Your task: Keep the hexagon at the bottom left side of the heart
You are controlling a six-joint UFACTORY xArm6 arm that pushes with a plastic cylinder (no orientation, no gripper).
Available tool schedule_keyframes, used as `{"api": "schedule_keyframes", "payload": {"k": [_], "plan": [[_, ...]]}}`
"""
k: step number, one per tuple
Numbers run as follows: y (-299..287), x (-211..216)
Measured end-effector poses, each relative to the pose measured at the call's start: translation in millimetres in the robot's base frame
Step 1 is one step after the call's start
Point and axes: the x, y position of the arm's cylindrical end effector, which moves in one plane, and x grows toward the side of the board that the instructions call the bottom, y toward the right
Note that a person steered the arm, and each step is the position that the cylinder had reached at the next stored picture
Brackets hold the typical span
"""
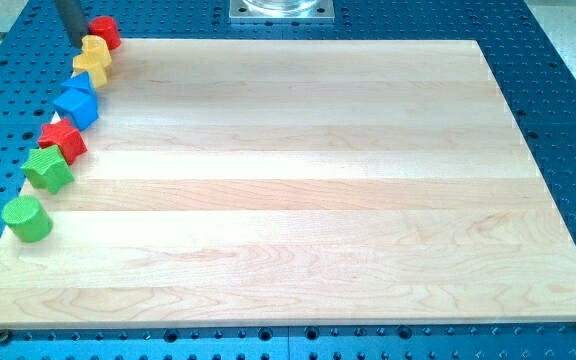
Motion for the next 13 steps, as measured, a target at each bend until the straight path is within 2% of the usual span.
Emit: {"api": "schedule_keyframes", "payload": {"k": [2, 3, 5, 7, 8, 9, 10, 11, 13], "plan": [[13, 27], [43, 29], [72, -1], [74, 2], [53, 16], [-2, 18], [-3, 17], [-2, -2], [-3, 3]]}}
